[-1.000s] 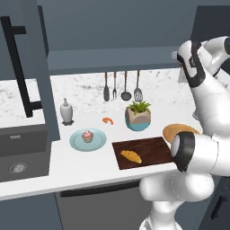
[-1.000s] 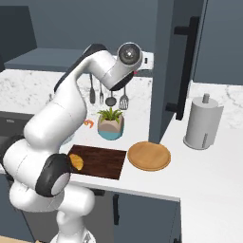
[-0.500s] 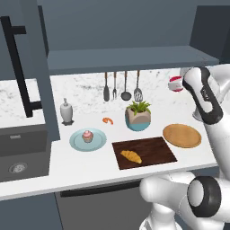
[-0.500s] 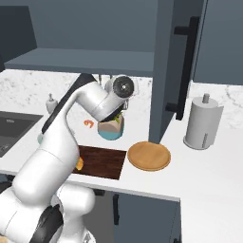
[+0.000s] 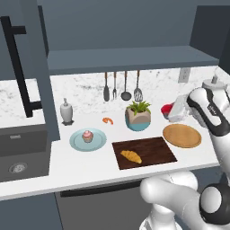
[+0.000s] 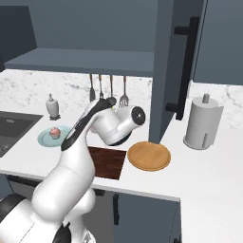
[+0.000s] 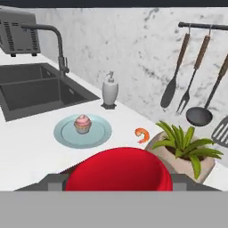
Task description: From the different types of pastries on the counter, select a croissant and place it on the cutting board. Then retrieve a jar of jam from the cabinet and place it alongside the croissant on the cutting board.
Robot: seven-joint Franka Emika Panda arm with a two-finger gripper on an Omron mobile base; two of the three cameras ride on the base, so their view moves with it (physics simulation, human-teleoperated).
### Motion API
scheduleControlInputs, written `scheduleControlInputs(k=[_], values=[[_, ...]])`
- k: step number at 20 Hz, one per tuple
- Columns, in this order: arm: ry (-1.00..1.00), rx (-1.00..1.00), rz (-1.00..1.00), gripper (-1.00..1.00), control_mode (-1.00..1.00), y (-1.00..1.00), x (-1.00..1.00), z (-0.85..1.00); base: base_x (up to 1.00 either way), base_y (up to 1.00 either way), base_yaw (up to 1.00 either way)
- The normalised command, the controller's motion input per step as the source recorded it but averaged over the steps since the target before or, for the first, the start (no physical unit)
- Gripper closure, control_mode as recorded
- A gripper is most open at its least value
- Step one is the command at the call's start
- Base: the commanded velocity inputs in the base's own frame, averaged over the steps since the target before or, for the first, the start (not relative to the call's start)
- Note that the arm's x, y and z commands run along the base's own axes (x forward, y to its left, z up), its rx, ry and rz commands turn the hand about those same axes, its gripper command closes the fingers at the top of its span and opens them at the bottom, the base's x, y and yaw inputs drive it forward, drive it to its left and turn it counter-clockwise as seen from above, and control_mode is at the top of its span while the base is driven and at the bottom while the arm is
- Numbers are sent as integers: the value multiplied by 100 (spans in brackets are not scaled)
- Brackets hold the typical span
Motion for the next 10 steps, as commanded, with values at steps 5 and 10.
scheduleControlInputs(k=[5,10], values=[[0,0,31,100,-100,25,-1,-100,0,0,0],[0,0,23,100,-100,47,-1,-98,0,0,0]])
